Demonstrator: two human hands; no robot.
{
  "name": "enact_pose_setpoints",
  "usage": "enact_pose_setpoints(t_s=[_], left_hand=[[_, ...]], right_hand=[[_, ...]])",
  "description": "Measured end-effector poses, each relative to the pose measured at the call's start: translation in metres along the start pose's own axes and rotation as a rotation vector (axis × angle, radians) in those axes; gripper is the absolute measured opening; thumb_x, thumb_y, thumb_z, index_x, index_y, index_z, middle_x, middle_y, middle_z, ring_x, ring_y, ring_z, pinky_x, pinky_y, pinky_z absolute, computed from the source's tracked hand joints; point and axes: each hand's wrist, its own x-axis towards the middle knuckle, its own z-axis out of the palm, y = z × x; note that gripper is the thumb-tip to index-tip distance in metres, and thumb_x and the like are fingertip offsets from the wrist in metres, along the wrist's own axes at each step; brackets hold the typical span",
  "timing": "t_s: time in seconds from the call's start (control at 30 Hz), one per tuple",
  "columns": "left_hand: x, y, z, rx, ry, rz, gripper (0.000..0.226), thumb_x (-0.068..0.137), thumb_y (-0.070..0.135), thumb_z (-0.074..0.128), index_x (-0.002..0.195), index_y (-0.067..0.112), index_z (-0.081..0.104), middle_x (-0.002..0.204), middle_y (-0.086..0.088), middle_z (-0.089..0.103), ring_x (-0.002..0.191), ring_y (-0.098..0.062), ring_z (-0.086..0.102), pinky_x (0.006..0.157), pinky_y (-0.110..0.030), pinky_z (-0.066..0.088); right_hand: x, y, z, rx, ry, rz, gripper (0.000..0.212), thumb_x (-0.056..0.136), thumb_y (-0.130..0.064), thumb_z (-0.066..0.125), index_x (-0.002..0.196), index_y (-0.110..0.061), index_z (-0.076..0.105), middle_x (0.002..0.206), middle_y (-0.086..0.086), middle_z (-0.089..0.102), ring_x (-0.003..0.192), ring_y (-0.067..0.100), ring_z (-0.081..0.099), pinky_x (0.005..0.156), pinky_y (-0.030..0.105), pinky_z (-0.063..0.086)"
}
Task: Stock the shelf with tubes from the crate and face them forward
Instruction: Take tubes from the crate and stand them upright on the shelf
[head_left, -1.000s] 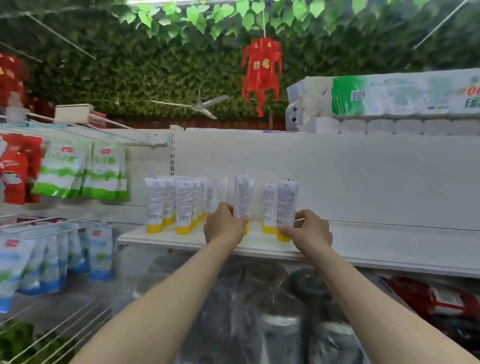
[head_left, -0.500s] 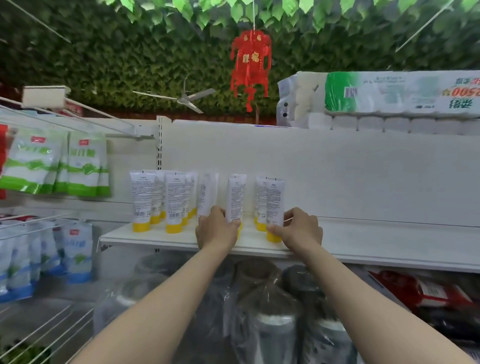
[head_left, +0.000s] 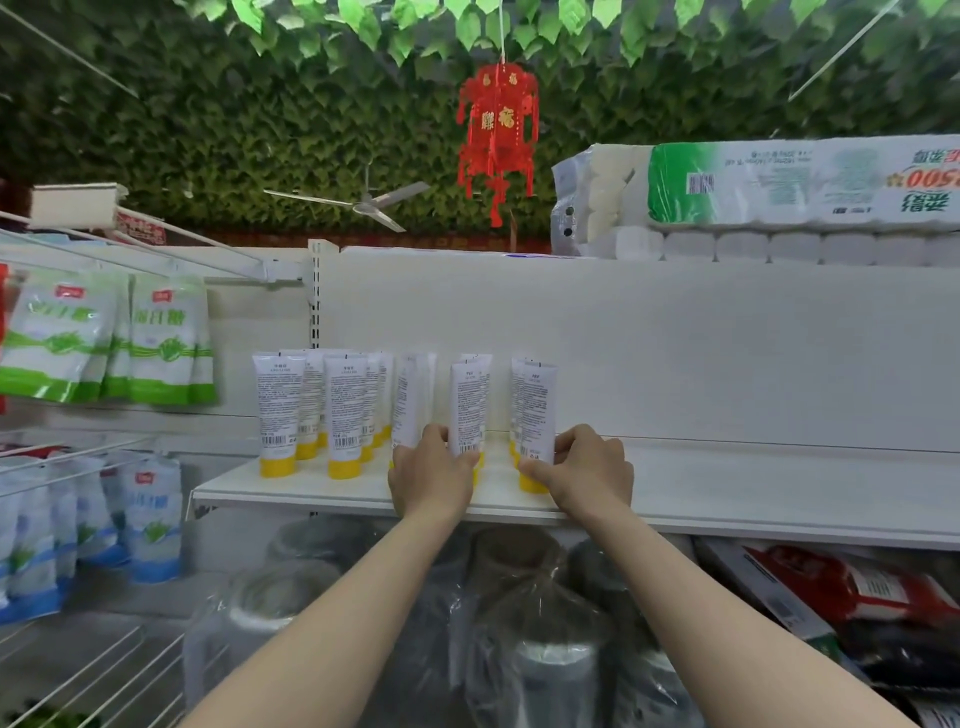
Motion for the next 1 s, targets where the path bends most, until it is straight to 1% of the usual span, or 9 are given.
enact_pose_setpoints(t_s=[0.07, 0.17, 0.3, 0.43, 0.63, 0.77, 1.0], left_hand=[[-0.001, 0.000, 0.000, -0.004, 0.005, -0.006, 0.032, 0.088, 0.048, 0.062, 0.114, 0.030, 0.055, 0.117, -0.008, 0.059, 0.115, -0.028, 0.046, 0.097, -0.039, 0.040], [-0.004, 0.002, -0.001, -0.022, 0.010, -0.019, 0.035, 0.088, 0.047, 0.062, 0.118, 0.030, 0.055, 0.119, -0.009, 0.056, 0.114, -0.029, 0.048, 0.098, -0.039, 0.040], [-0.004, 0.002, -0.001, -0.015, 0.012, -0.015, 0.036, 0.088, 0.047, 0.062, 0.119, 0.030, 0.055, 0.119, -0.010, 0.057, 0.116, -0.029, 0.048, 0.100, -0.039, 0.040], [-0.006, 0.003, -0.001, -0.013, 0.012, -0.019, 0.039, 0.089, 0.048, 0.062, 0.122, 0.030, 0.055, 0.120, -0.010, 0.056, 0.115, -0.029, 0.048, 0.098, -0.039, 0.041], [-0.008, 0.005, -0.003, -0.018, 0.005, -0.020, 0.038, 0.090, 0.047, 0.061, 0.123, 0.030, 0.055, 0.120, -0.010, 0.055, 0.115, -0.030, 0.048, 0.097, -0.039, 0.041], [-0.008, 0.004, -0.004, -0.023, 0.000, -0.027, 0.038, 0.089, 0.047, 0.062, 0.123, 0.030, 0.055, 0.121, -0.011, 0.053, 0.114, -0.031, 0.049, 0.097, -0.039, 0.041], [-0.010, 0.006, -0.006, -0.015, 0.003, -0.028, 0.039, 0.090, 0.046, 0.061, 0.124, 0.029, 0.055, 0.123, -0.012, 0.052, 0.114, -0.031, 0.050, 0.096, -0.039, 0.042]], right_hand=[[0.000, -0.001, 0.001, -0.006, -0.001, 0.004, 0.047, 0.070, -0.065, 0.072, 0.097, -0.032, 0.053, 0.105, -0.009, 0.063, 0.110, 0.017, 0.047, 0.079, 0.031, 0.035], [0.000, -0.002, 0.002, -0.018, -0.006, 0.004, 0.045, 0.070, -0.062, 0.072, 0.096, -0.031, 0.053, 0.106, -0.009, 0.063, 0.111, 0.018, 0.046, 0.083, 0.033, 0.037], [0.000, -0.002, 0.004, -0.018, -0.004, 0.016, 0.046, 0.070, -0.062, 0.072, 0.097, -0.030, 0.053, 0.106, -0.008, 0.063, 0.112, 0.018, 0.046, 0.084, 0.034, 0.036], [-0.002, -0.003, 0.006, -0.008, 0.010, 0.023, 0.045, 0.070, -0.060, 0.072, 0.098, -0.030, 0.052, 0.107, -0.006, 0.062, 0.111, 0.019, 0.046, 0.083, 0.033, 0.037], [-0.004, -0.005, 0.006, -0.021, 0.012, 0.013, 0.046, 0.073, -0.059, 0.071, 0.103, -0.028, 0.054, 0.108, -0.007, 0.063, 0.113, 0.019, 0.045, 0.089, 0.035, 0.039], [-0.003, -0.003, 0.008, -0.023, 0.012, 0.003, 0.045, 0.073, -0.061, 0.070, 0.100, -0.029, 0.053, 0.106, -0.009, 0.063, 0.112, 0.018, 0.044, 0.087, 0.035, 0.038], [-0.004, -0.003, 0.009, -0.035, 0.019, 0.012, 0.047, 0.072, -0.064, 0.069, 0.101, -0.030, 0.055, 0.106, -0.009, 0.063, 0.111, 0.018, 0.044, 0.085, 0.033, 0.038]])
